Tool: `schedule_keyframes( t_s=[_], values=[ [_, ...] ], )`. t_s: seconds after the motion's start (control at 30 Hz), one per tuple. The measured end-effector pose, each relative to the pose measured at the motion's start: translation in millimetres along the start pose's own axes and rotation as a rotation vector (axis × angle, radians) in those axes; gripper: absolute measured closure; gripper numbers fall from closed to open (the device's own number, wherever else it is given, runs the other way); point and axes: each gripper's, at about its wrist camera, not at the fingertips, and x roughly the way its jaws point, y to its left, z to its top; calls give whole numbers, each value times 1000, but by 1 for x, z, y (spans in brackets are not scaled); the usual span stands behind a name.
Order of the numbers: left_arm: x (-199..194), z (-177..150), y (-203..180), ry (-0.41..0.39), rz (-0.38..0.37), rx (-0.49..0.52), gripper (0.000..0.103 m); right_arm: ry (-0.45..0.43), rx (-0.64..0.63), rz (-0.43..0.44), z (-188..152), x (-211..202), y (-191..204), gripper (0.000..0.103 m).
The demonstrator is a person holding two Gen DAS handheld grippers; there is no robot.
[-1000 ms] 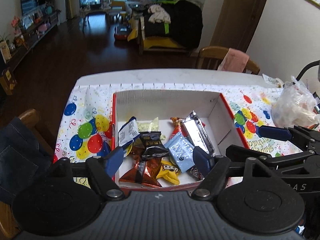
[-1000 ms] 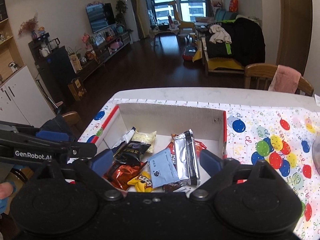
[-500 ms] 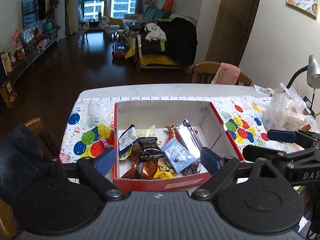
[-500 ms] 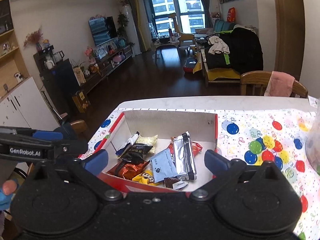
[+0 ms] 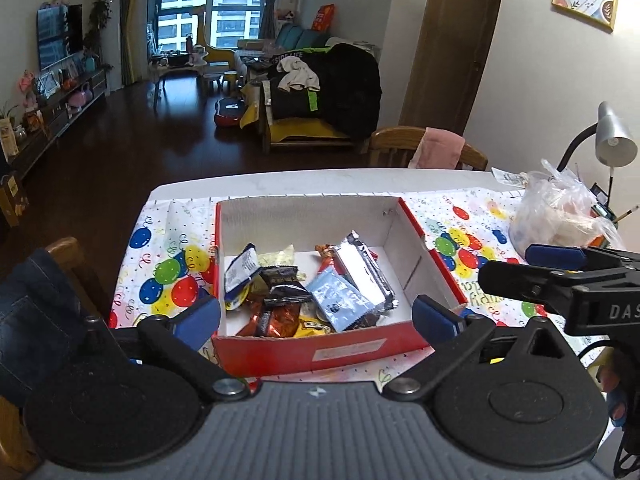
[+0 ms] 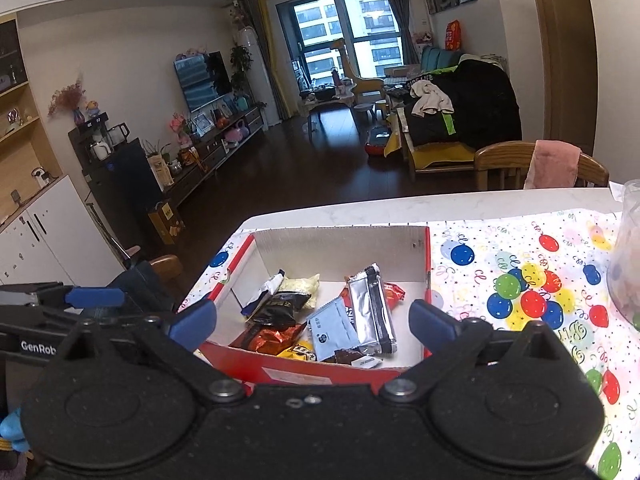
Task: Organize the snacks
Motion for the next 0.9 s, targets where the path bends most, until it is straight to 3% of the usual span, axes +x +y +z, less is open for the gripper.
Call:
schedule_keyframes(
  t_s=[0.9],
  values=[
    [-4, -7, -12, 0, -2, 5, 0, -15, 19, 6, -2, -13, -3, 0]
  ],
)
